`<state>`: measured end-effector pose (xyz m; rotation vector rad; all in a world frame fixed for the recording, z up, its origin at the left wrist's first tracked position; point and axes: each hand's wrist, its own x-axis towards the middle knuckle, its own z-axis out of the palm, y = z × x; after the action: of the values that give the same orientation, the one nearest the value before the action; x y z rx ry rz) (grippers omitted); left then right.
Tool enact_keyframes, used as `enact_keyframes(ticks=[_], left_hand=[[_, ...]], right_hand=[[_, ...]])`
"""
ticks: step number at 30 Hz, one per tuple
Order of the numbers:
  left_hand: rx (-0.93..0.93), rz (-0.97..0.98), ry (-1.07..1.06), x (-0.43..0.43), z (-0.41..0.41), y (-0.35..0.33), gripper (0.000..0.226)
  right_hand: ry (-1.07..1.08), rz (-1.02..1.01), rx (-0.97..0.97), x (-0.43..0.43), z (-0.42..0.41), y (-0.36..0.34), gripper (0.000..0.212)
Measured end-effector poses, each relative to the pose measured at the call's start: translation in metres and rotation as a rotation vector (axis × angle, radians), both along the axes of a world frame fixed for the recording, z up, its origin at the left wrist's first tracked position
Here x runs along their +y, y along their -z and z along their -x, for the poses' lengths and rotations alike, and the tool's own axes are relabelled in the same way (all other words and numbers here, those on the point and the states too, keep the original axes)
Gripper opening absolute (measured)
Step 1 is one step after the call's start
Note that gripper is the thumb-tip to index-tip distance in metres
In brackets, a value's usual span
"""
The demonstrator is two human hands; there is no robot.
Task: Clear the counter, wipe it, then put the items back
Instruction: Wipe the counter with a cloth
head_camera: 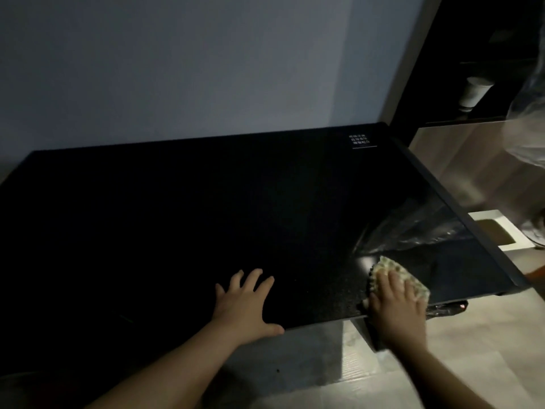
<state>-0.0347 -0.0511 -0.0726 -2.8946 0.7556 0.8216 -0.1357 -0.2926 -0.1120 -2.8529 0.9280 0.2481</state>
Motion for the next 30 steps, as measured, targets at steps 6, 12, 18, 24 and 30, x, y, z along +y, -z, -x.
enact_keyframes(ticks=[6,12,18,24,30], left_hand=[[-0.059,-0.002,0.036,-0.074,0.015,0.001,0.093],[-0.054,-0.015,-0.04,-0.151,0.037,0.0,0.095],[-0.065,-0.028,-0.111,-0.194,0.052,-0.004,0.092],[-0.084,-0.009,-0.154,-0.219,0.059,-0.006,0.082],[-0.083,0.061,-0.164,-0.22,0.055,-0.006,0.074]], right_hand=[[-0.486,-0.099,-0.071,0.019,0.004,0.015,0.055],[-0.284,-0.028,0.027,-0.157,0.036,0.005,0.083],[-0.118,0.056,-0.106,-0.184,0.039,-0.001,0.059],[-0.651,-0.072,-0.031,-0.169,0.033,0.011,0.06],[-0.141,0.01,-0.029,-0.248,0.019,0.0,0.057]])
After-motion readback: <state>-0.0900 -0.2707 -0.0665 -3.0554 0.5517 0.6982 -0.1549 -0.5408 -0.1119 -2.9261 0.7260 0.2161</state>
